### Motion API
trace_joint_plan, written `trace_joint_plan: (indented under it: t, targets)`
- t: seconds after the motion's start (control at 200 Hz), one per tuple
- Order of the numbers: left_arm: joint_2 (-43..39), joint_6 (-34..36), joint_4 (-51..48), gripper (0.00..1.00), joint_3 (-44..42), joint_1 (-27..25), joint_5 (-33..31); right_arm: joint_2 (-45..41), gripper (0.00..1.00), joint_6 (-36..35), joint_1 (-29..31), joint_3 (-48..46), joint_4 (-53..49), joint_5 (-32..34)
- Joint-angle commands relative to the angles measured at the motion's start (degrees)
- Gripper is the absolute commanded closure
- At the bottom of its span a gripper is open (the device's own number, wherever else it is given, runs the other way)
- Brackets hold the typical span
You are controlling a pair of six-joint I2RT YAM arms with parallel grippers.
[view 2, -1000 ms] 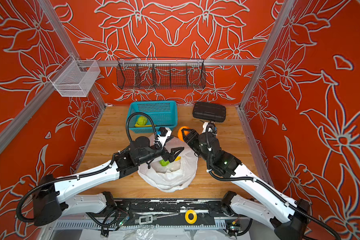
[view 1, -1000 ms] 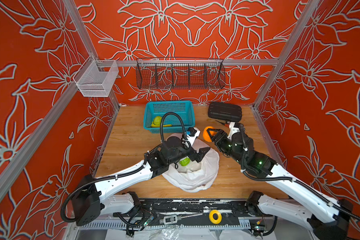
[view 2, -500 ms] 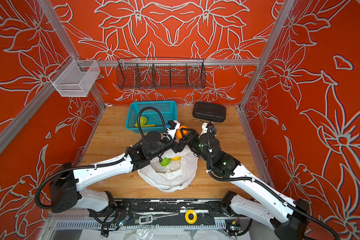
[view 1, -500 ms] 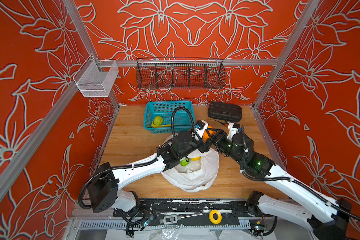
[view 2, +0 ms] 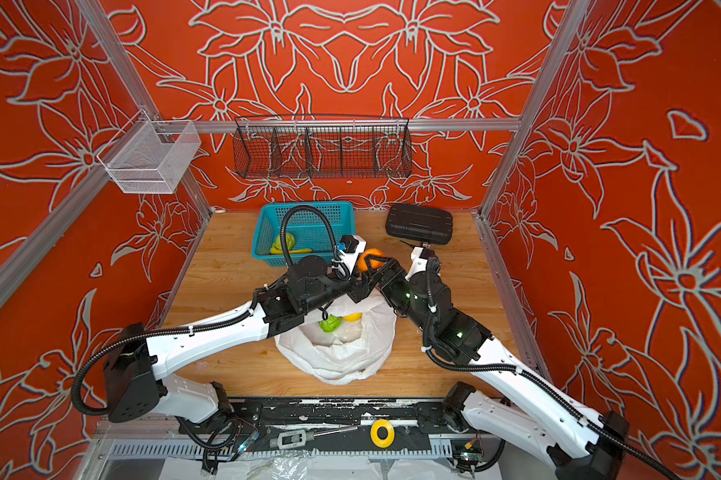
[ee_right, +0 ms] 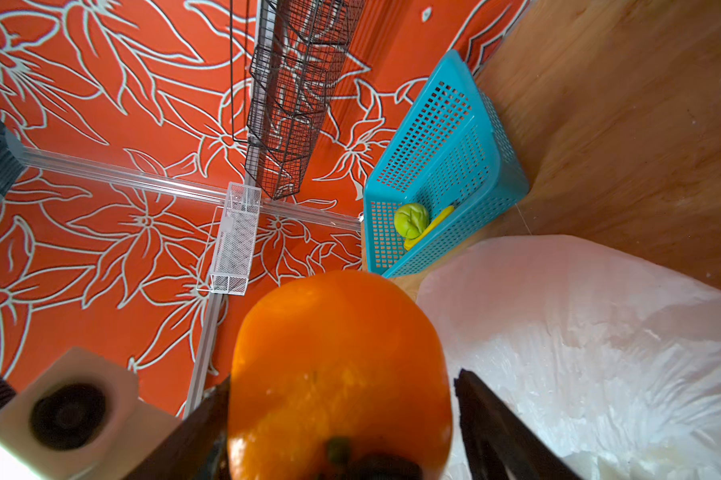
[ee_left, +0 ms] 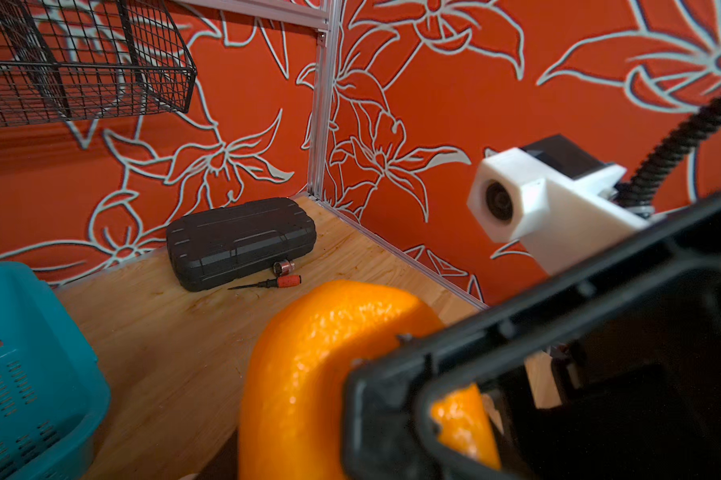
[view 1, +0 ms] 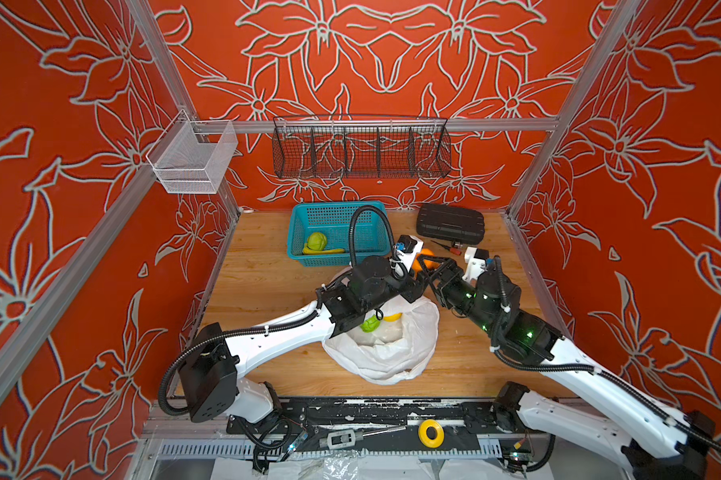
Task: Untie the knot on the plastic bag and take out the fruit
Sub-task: 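Carry the orange to the teal basket with left gripper while right draws back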
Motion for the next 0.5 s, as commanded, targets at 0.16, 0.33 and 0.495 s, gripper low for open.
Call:
trace_joint_plan:
  t: [0.16,0.33,0.495]
  targets:
    - [0.39,-5.96,-12.11,0.55,7.76,2.19,-4.90,-7.29,0.07,-8.65,0.13,-2.15,-0.67,3.81]
    - [-0.43,-12.38,-16.68,0.55,9.60,9.37,-1.38,-12.66,0.06,-13.90,0.15,-3.65,-3.60,8.02]
    - [0.23,-18.51,-23.21,0.56,12.51,19.20,2.86,-15.42,0.05,-16.28,0.07,-4.85,-7.32,10.28]
